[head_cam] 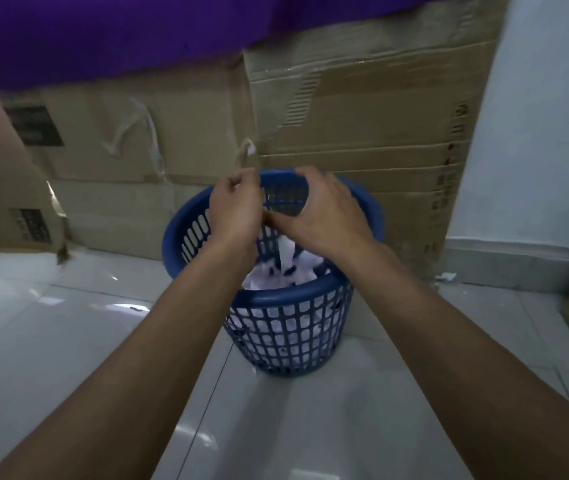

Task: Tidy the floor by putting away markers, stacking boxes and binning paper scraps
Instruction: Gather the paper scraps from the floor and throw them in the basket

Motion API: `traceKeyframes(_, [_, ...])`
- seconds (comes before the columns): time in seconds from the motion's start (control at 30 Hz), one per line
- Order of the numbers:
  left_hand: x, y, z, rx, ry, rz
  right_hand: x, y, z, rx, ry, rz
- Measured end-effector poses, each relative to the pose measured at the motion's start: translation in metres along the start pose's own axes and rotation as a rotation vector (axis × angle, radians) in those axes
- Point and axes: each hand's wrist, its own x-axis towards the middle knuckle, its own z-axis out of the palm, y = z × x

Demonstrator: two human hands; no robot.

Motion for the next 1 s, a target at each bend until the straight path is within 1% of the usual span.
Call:
traceKeyframes(0.07, [-0.002, -0.002, 0.006, 0.031, -0.033, 0.031, -0.001, 0.003, -0.002, -0.040, 0.105, -0.047])
traceKeyframes(0.17, [-0.004, -0.004, 0.020, 0.081, -0.041, 0.091, -0.005, 0.014, -0.007, 0.053, 0.244, -0.079])
traceKeyframes(0.33, [-0.015, -0.003, 0.048, 0.096, -0.063, 0.164, -0.013, 0.035, -0.024, 0.157, 0.384, -0.028])
traceKeyframes(0.47, [-0.038, 0.004, 0.077, 0.054, -0.130, 0.204, -0.025, 0.053, -0.044, 0.155, 0.487, 0.025])
traceKeyframes(0.6, [-0.073, 0.007, 0.113, 0.039, -0.240, 0.313, -0.043, 0.079, -0.068, 0.205, 0.588, 0.109])
traceKeyframes(0.73, [-0.114, -0.005, 0.151, 0.069, -0.365, 0.403, -0.070, 0.117, -0.099, 0.189, 0.644, 0.225])
traceKeyframes(0.87, [-0.155, -0.029, 0.194, 0.075, -0.510, 0.387, -0.113, 0.163, -0.133, 0.113, 0.771, 0.360])
traceKeyframes(1.0, [-0.195, -0.060, 0.232, 0.097, -0.659, 0.382, -0.169, 0.206, -0.161, 0.100, 0.865, 0.490])
